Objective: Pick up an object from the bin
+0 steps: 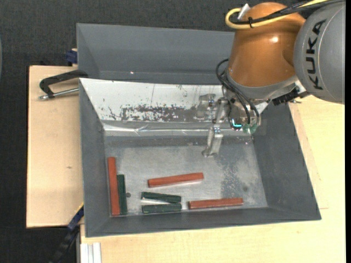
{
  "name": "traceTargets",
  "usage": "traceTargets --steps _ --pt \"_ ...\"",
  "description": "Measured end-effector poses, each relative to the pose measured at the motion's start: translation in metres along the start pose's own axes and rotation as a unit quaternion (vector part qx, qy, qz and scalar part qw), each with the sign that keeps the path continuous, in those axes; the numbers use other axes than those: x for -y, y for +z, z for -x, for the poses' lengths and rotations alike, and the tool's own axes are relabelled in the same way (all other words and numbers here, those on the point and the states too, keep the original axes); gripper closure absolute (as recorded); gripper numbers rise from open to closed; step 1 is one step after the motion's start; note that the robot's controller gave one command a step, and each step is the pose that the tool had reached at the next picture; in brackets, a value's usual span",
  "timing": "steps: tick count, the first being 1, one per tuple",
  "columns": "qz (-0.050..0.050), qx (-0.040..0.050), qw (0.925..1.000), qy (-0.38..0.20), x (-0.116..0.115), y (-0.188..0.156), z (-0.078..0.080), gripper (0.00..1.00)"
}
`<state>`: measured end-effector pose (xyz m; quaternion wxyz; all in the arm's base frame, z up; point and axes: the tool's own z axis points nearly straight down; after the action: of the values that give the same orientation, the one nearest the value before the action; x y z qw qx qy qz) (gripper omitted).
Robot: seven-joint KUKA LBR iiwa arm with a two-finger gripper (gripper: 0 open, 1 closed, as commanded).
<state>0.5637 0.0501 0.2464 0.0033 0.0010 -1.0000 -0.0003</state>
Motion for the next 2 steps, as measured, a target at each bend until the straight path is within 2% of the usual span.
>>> traceTargets --steps 1,2 --pt "0.000 0.0045 1.0000 0.001 0.000 -0.005 0.001 0.00" --pt "0.000 0.0074 0.9996 -0.026 0.006 0.046 0.003 0.00"
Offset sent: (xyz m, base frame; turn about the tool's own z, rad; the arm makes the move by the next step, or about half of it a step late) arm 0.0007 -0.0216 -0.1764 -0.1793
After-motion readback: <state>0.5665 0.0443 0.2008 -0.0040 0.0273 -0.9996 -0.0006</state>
